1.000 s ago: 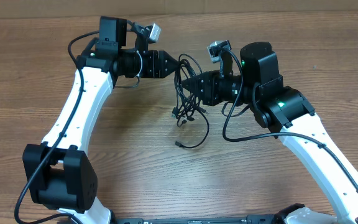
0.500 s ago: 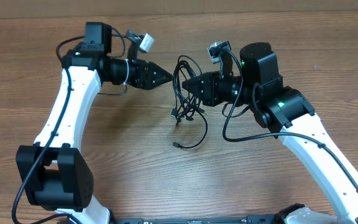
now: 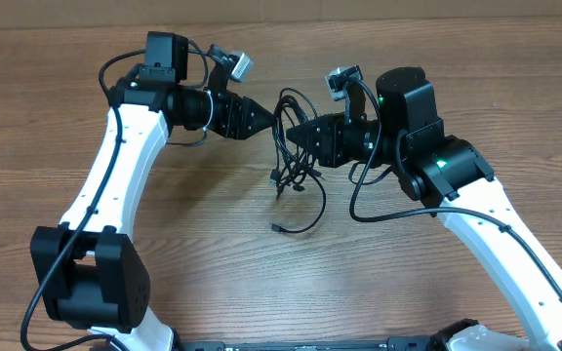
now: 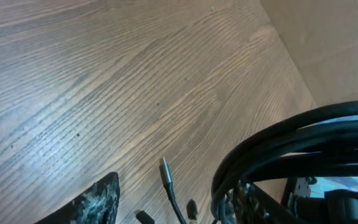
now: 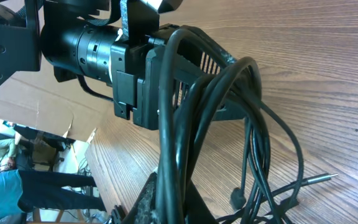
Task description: Untangle cables
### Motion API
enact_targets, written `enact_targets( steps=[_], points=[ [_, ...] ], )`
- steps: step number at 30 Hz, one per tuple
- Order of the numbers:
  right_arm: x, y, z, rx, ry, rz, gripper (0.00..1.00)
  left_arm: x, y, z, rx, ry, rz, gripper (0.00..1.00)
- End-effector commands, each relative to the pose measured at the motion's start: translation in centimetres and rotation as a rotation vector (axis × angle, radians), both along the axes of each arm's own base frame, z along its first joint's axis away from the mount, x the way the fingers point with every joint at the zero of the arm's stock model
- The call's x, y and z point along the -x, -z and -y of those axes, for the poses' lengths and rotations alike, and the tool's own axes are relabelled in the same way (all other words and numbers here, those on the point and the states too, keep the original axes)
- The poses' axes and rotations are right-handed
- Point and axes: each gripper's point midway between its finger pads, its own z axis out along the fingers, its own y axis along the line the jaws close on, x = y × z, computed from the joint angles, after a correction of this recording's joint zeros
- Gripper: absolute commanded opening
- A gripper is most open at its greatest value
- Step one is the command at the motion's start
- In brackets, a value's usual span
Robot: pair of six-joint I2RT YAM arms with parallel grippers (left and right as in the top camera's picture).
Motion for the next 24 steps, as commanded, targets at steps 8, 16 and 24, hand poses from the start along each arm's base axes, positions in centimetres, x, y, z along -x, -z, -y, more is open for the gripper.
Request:
enact_targets(
  steps=[8,16,24],
  points=[
    [0.1,-1.9,0.0,-0.025,-0.007,0.037,0.04,0.1,0.6,3.6,-0.015,0.017,-0.021,0.59],
    [0.9,-2.3,-0.4,-0.051,-0.051,0.029,0.04,-2.9,4.5,4.1,-0.091,-0.117,-0.074,0.47],
    [-1.4,-2.2,5.0,-0.048,0.154,-0.063,0.04,-6.0,2.6,-0.9,-0.162,-0.328,-0.024,0.07]
  ],
)
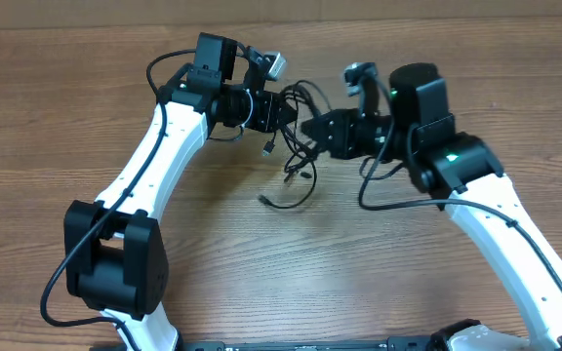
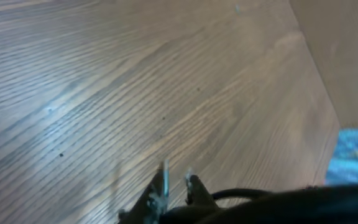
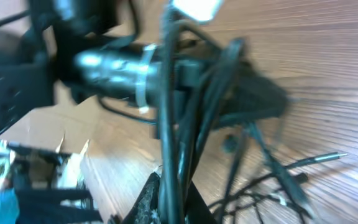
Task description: Untangle cables
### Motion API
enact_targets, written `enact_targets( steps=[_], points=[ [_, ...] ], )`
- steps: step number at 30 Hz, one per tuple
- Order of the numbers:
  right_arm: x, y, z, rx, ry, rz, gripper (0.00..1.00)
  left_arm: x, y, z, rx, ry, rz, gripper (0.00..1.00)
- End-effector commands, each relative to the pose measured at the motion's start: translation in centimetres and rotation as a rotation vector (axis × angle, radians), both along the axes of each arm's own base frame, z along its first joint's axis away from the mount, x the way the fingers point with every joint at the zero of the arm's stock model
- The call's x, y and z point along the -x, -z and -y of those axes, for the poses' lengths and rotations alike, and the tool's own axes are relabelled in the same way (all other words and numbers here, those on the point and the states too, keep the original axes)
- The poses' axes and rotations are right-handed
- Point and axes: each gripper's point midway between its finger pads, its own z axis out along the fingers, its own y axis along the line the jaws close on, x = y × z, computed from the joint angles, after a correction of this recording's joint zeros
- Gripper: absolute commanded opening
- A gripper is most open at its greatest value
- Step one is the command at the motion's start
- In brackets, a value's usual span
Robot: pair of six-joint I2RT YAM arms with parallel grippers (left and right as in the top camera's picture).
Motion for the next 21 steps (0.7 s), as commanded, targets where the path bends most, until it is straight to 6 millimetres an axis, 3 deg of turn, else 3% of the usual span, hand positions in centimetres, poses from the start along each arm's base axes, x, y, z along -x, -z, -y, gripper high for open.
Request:
enact_targets(
  steps=[1,4,7,10,11,14,15,16,18,21],
  points=[
    [-0.5,-2.5,3.5,-0.038,0.126,-0.025,0.04,-3.9,-1.5,-6.2,-0.099,-0.258,0.047,0.06],
    [-2.0,1.6,9.7,0.119,0.438,-0.177,0.04,-4.3,-4.5,-8.3,-0.072,-0.313,0.096,0.04],
    [-1.7,4.7,16.3,0.321,0.733,-0.267,0.04,-3.3,-7.9,-8.7,-0.022,-0.306,0.15,0.04],
    [-1.2,5.4,18.3,0.407,0.81,-0.278,0.04,-2.0,-10.3,-8.4,0.006,-0.289,0.183,0.04],
    [-1.2,5.5,18.6,0.419,0.819,-0.277,0.16,-1.3,-11.4,-8.5,0.01,-0.288,0.199,0.04],
    [-1.3,5.3,18.0,0.401,0.785,-0.271,0.49,-0.6,-13.3,-8.5,0.026,-0.289,0.24,0.04],
    [-1.5,4.6,15.5,0.334,0.637,-0.235,0.7,-0.2,-14.7,-8.5,0.049,-0.307,0.26,0.04],
    [-1.5,3.9,13.6,0.27,0.537,-0.217,0.79,0.0,-15.7,-8.6,0.073,-0.327,0.265,0.04],
    [-1.2,1.9,10.3,0.119,0.378,-0.196,0.82,0.4,-17.1,-8.5,0.115,-0.356,0.263,0.04],
    [-0.8,-0.4,7.4,0.0,0.248,-0.15,0.85,0.8,-17.8,-8.2,0.164,-0.362,0.23,0.04]
  ],
)
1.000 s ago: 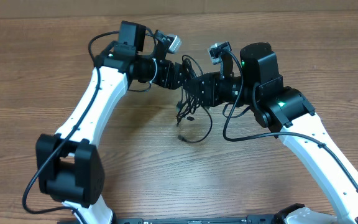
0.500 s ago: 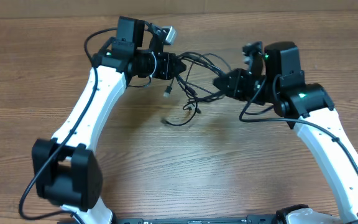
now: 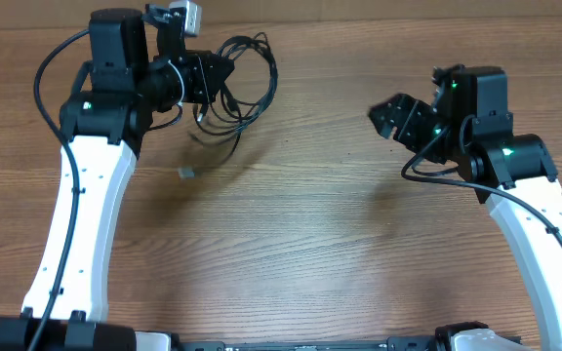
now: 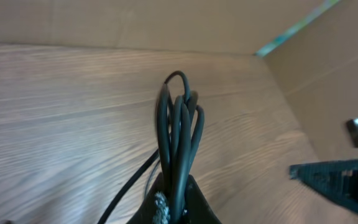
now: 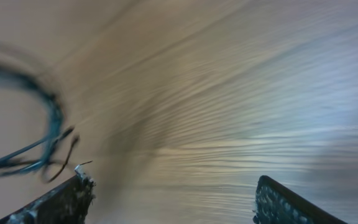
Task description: Untangle cables
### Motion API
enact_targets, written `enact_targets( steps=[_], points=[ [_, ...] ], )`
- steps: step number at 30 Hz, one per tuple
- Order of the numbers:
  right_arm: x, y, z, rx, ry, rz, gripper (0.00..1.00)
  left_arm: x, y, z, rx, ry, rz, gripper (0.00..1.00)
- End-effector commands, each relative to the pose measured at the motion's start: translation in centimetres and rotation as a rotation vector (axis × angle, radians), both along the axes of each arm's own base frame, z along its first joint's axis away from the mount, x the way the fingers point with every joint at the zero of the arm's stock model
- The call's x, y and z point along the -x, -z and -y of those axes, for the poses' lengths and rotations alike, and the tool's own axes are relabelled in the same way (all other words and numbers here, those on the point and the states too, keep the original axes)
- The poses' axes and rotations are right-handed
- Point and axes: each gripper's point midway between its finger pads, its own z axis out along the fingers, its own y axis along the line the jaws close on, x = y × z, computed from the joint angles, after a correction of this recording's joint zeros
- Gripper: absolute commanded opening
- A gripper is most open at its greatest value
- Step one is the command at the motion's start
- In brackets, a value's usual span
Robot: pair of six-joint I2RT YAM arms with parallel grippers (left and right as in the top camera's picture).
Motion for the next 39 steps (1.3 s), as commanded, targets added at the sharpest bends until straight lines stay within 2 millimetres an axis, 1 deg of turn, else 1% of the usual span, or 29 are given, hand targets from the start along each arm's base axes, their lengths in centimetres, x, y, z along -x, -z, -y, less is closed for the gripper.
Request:
enact_targets(
  steps=[1,3,4,5,8,11,12,15,21,23,27,29,30,33,35,36,37,38,39],
  points=[
    [1.6,-3.2,-4.6,-0.162,-0.205,0.068,0.86,1.0,-3.0,0.9,0.107,-0.019,-0.016,0.04],
    [1.5,-3.1,-5.5,-0.159,-0.208,0.069,0.86,0.9,-3.0,0.9,0.122,-0.029,-0.028,0.04],
    [1.4,-2.5,-6.3,-0.158,-0.205,0.049,0.85,0.9,-3.2,1.0,0.134,-0.027,-0.029,0.04],
    [1.3,-2.2,-6.7,-0.161,-0.198,0.035,0.84,0.9,-3.3,1.1,0.141,-0.025,-0.031,0.04],
    [0.9,-0.8,-8.7,-0.188,-0.202,-0.019,0.75,1.3,-3.6,1.5,0.162,0.004,-0.031,0.04],
    [0.0,0.5,-10.9,-0.225,-0.205,-0.055,0.65,1.8,-3.7,2.0,0.181,0.041,-0.043,0.04],
    [-0.6,0.9,-11.9,-0.242,-0.21,-0.052,0.63,1.9,-3.7,2.1,0.186,0.051,-0.046,0.04],
    [-1.2,0.9,-12.8,-0.253,-0.225,-0.025,0.61,2.1,-3.6,2.2,0.187,0.053,-0.055,0.04],
    [-1.0,0.6,-13.6,-0.256,-0.248,-0.006,0.61,2.1,-3.6,2.2,0.186,0.052,-0.056,0.04],
    [-1.6,-0.2,-13.8,-0.27,-0.254,0.038,0.61,2.3,-3.1,2.1,0.178,0.054,-0.075,0.04],
    [-2.5,-1.7,-14.1,-0.286,-0.256,0.118,0.61,3.5,-1.7,2.5,0.114,0.107,-0.091,0.04],
    [-3.2,-1.1,-13.3,-0.242,-0.205,0.127,0.61,4.5,-1.7,3.3,0.11,0.183,-0.079,0.04],
    [-3.5,-0.5,-12.8,-0.206,-0.184,0.125,0.61,4.9,-2.0,3.6,0.119,0.22,-0.065,0.04],
    [-3.4,1.6,-12.0,-0.12,-0.177,0.095,0.61,6.9,-3.4,5.1,0.178,0.389,-0.002,0.04],
    [-3.1,2.6,-12.0,-0.085,-0.216,0.086,0.55,8.3,-4.6,5.7,0.238,0.493,0.027,0.04],
    [-2.9,2.5,-12.2,-0.083,-0.243,0.096,0.52,8.7,-4.9,5.8,0.254,0.515,0.032,0.04],
    [-2.6,2.3,-12.5,-0.082,-0.283,0.114,0.45,9.2,-5.3,5.9,0.275,0.55,0.044,0.04],
    [-2.3,2.1,-12.9,-0.089,-0.319,0.129,0.28,9.3,-5.5,5.8,0.283,0.562,0.05,0.04],
    [-1.8,1.6,-13.2,-0.118,-0.366,0.135,0.07,9.2,-5.3,5.5,0.274,0.558,0.059,0.04]
  ],
)
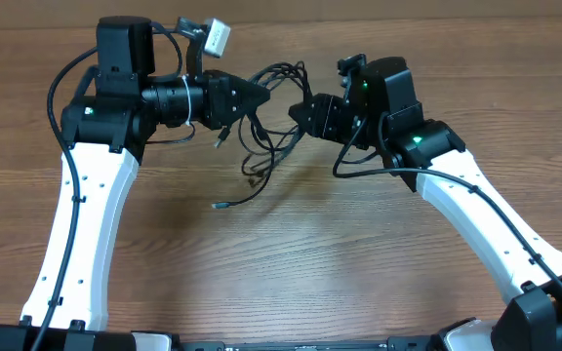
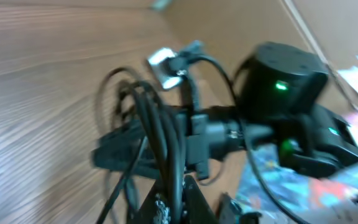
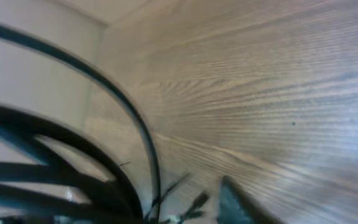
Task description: Untangle cables
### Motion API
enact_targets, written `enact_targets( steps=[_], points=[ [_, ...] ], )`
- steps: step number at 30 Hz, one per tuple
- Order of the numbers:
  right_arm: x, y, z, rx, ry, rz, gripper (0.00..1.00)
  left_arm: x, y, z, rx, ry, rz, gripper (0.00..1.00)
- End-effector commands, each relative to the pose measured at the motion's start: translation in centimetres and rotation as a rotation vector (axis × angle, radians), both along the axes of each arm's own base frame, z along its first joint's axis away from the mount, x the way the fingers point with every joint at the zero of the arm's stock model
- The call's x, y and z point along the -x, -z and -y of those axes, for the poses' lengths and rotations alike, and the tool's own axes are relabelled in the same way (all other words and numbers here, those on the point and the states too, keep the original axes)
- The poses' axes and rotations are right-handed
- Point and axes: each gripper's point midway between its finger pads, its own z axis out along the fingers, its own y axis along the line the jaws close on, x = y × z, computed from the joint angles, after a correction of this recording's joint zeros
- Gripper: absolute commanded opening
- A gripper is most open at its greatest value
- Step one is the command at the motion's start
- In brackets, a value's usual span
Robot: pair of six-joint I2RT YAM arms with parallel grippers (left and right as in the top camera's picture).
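Observation:
A tangle of black cables [image 1: 271, 132] hangs from my left gripper [image 1: 258, 96], which is shut on several strands above the middle of the table. Loose ends with plugs [image 1: 220, 205] trail down onto the wood. In the left wrist view the held strands [image 2: 160, 134] run up from between my left gripper's [image 2: 171, 208] fingers. My right gripper [image 1: 299, 112] is right up against the bundle from the right. Its view shows thick cable loops [image 3: 73, 143] filling the left side and one fingertip [image 3: 241, 202] at the bottom; the jaws stand apart, and the other finger is hidden behind cables.
A brown wooden table [image 1: 359, 263] carries everything. A cardboard wall [image 1: 457, 10] runs along the far edge. The two arms face each other closely over the table's far middle.
My left gripper, still holding the bundle, has moved from the far left to the middle. My right gripper, then open and well off to the right, is now at the bundle.
At first my right gripper was shut on the bundle in the middle, with the left open beside it. Then both were on it. Then the left held it alone at the far left, the right open and away. Now they meet again mid-table.

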Motion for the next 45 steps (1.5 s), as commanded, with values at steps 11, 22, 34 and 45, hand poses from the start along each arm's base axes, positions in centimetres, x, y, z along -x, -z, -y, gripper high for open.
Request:
enact_targets(
  steps=[11,22,34,45],
  points=[
    [8.4,-11.6,-0.5,-0.49,-0.748,0.268,0.04,-3.1,5.8,-3.4,-0.208,-0.151,-0.075,0.11],
    [8.4,-11.9,-0.5,-0.506,-0.74,0.23,0.04,-5.7,12.7,-2.7,-0.217,-0.112,-0.244,0.56],
    [1.6,-3.1,2.2,-0.188,-0.152,-0.046,0.04,-4.9,8.1,-0.4,0.008,0.077,-0.088,0.04],
    [0.0,0.6,5.2,0.032,0.03,-0.062,0.49,-1.7,1.9,-0.1,0.336,0.323,-0.037,0.04]
  ],
)
